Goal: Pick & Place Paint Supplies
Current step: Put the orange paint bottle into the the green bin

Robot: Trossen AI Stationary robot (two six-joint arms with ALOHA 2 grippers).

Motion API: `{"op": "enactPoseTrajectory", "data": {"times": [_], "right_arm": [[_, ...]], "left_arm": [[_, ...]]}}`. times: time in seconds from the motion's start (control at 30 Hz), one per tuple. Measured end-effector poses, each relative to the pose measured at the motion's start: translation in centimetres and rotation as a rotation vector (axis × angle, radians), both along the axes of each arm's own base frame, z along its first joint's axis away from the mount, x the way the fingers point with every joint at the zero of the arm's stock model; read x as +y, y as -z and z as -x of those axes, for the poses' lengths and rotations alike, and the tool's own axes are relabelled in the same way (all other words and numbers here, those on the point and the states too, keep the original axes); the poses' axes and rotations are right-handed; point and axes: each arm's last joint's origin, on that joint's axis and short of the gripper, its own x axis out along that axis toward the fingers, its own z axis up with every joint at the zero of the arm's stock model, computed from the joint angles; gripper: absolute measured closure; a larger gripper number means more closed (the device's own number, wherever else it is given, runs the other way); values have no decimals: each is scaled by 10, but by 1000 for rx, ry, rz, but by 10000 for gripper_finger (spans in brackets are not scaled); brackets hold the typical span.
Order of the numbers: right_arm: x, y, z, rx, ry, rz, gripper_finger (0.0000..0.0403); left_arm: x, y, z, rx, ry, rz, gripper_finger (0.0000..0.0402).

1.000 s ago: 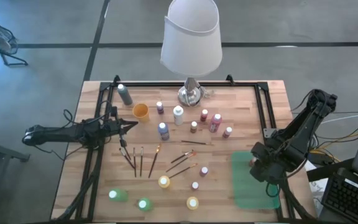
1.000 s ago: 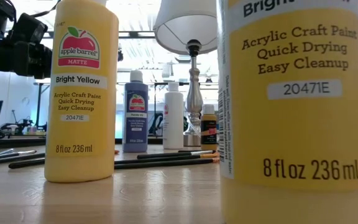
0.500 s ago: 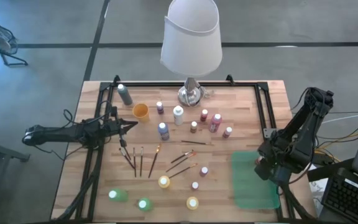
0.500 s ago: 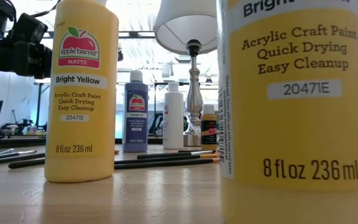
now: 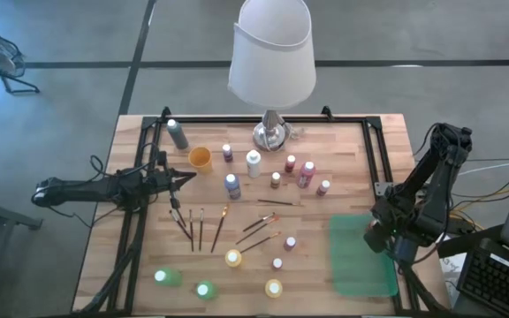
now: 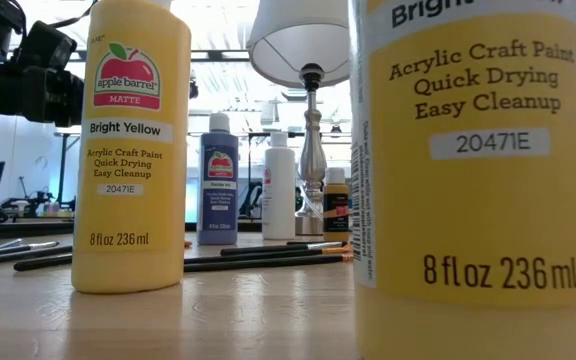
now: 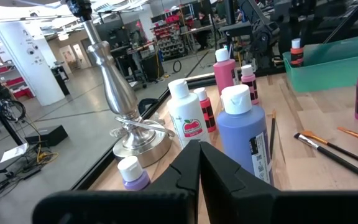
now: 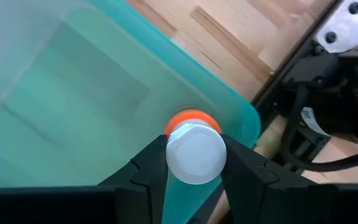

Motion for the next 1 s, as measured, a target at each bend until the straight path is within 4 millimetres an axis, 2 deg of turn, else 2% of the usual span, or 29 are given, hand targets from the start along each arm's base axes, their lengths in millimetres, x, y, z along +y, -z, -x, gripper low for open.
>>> {"op": "enactPoseTrajectory", "data": {"times": [0.2,0.43,0.7,1.0], "right_arm": [[0,1,0,-1,6,3,291],[0,1,0,-1,6,2,274],[2,4,-1,4,6,22,277],[4,6,-2,13,6,44,225]], "left_arm": [[0,0,0,0,1,0,389],[0,0,0,1,1,0,389],[0,0,0,0,1,0,389],[0,0,0,0,0,0,389]]}}
